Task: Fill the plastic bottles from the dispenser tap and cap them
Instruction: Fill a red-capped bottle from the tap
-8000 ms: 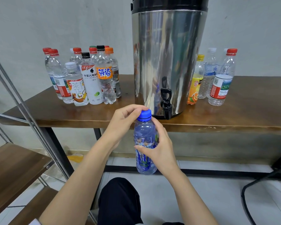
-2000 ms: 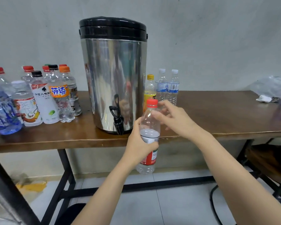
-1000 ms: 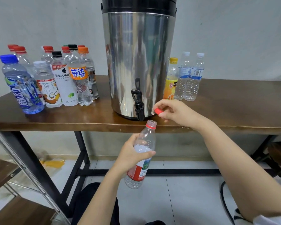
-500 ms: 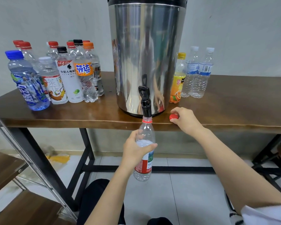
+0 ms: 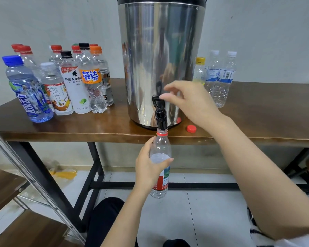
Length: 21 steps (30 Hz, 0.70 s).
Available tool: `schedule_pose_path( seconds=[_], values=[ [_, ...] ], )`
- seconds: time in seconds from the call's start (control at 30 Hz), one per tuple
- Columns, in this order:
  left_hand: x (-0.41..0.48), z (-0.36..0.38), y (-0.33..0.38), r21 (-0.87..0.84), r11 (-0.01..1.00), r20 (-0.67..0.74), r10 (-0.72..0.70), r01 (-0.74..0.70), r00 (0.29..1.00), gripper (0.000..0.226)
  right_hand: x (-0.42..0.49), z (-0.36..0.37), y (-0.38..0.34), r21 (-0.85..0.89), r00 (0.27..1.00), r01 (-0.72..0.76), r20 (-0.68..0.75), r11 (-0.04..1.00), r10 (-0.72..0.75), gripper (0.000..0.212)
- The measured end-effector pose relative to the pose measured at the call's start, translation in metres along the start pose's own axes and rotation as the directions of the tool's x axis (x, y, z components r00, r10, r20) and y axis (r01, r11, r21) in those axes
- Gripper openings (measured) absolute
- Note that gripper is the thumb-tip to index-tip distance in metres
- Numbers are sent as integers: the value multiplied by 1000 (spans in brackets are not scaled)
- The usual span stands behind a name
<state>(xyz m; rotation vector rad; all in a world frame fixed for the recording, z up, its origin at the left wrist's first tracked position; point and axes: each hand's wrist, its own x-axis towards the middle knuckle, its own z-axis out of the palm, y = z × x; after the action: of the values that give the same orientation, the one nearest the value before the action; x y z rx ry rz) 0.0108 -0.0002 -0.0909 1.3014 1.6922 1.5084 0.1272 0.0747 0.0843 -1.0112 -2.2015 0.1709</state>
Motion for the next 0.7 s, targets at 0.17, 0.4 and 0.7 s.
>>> schedule_pose_path(
  seconds=[0.17, 0.4, 0.7],
  values=[
    [-1, -1, 0, -8, 1000, -4, 0, 0, 1000, 78, 15, -2, -27, -301, 993, 61, 115, 952, -27, 30],
    [-2, -3, 2, -17, 1000, -12, -8, 8, 1000, 76, 8, 13, -28, -428, 990, 127, -8, 895, -144, 24],
    [-3, -1, 6, -25, 999, -33, -37, 36, 999, 69, -7, 33, -13, -419, 916, 271, -165, 867, -366, 16]
  ],
)
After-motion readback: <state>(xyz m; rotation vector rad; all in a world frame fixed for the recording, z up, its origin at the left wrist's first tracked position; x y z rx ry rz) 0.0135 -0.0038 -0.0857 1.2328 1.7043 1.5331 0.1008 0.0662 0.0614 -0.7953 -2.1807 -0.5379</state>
